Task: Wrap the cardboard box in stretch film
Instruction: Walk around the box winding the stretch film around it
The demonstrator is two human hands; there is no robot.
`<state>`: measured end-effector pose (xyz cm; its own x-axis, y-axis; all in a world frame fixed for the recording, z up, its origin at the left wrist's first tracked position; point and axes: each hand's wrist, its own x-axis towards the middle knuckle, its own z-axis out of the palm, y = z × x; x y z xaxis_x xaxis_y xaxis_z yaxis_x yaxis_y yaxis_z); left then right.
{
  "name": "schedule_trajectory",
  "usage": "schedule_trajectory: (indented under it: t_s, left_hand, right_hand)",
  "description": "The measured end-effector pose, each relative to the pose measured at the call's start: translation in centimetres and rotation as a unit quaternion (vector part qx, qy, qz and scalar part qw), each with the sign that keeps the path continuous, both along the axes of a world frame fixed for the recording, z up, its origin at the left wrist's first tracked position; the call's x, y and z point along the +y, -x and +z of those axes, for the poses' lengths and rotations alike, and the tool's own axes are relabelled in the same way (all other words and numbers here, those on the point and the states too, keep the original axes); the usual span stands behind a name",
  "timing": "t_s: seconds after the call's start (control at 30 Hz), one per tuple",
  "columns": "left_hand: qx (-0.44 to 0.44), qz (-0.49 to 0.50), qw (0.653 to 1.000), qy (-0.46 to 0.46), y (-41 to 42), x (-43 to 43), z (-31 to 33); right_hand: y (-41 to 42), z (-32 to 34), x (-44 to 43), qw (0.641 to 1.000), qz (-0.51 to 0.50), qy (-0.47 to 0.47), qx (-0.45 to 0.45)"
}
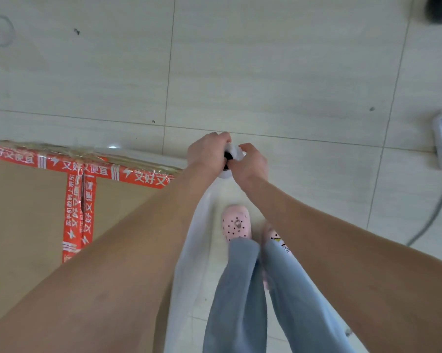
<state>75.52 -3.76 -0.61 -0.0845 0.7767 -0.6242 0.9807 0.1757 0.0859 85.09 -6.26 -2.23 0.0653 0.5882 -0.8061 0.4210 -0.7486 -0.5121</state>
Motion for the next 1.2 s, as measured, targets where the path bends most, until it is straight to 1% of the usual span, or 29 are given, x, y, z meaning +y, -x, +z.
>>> schedule_trajectory:
  t_s: [0.07, 0.23, 0.3, 0.43, 0.47, 0.53, 0.6, 0.63, 0.7, 0.83, 0.9, 0.97, 1.07, 1.2]
  left_hand:
    - [0.01, -0.007, 1.0, 0.001, 0.1, 0.6, 0.0]
    - [0.023, 0.027, 0.999, 0.022, 1.2, 2.2, 0.2]
    - [0.008, 0.076, 0.997, 0.022, 2.0, 2.4, 0.1]
    - [-0.029, 0.196, 0.98, 0.012, 3.8, 3.2, -0.2]
    - [-0.032, 0.218, 0.975, 0.017, 4.1, 3.6, -0.1]
    - [-0.041, 0.24, 0.969, 0.035, 4.6, 4.3, -0.1]
    - [-0.046, 0.234, 0.97, 0.049, 5.0, 5.1, 0.0]
    - [-0.043, 0.219, 0.973, 0.052, 5.1, 5.5, 0.1]
    - [-0.037, 0.168, 0.984, 0.049, 5.3, 6.3, 0.2]
    - [-0.035, 0.026, 0.998, 0.036, 5.4, 7.5, 0.0]
    - [-0.02, 0.013, 0.999, 0.034, 5.7, 8.0, -0.2]
    - [-0.019, 0.054, 0.998, 0.03, 6.3, 8.4, -0.3]
    - [-0.039, 0.131, 0.99, 0.028, 7.7, 8.5, -0.6]
    - [-0.084, 0.245, 0.966, 0.02, 9.3, 8.9, -1.0]
  right_hand:
    - [0.2, 0.1, 0.4, 1.0, 0.015, -0.006, -0.011]
    - [0.5, 0.5, 2.4, 0.996, 0.079, -0.021, -0.038]
    - [0.9, 0.6, 3.3, 0.994, 0.096, -0.036, -0.047]
    - [2.4, 0.5, 4.9, 0.996, 0.054, -0.065, -0.018]
    - [2.7, 0.4, 5.2, 0.997, 0.045, -0.059, -0.02]
    - [3.1, 0.3, 5.8, 0.999, 0.036, -0.016, -0.033]
    - [3.3, 0.3, 6.2, 0.999, 0.022, 0.026, -0.036]
    - [3.4, 0.2, 6.3, 0.999, 0.017, 0.029, -0.037]
    - [3.7, 0.2, 6.8, 0.999, 0.023, 0.022, -0.043]
    - [4.8, 0.2, 7.6, 0.997, 0.052, 0.001, -0.048]
    - [5.3, 0.3, 8.3, 0.996, 0.069, -0.004, -0.052]
    - [5.8, 0.5, 9.1, 0.995, 0.087, -0.008, -0.052]
    - [6.4, 0.6, 10.3, 0.993, 0.108, -0.025, -0.048]
    - [7.4, 0.6, 11.5, 0.995, 0.084, -0.055, -0.031]
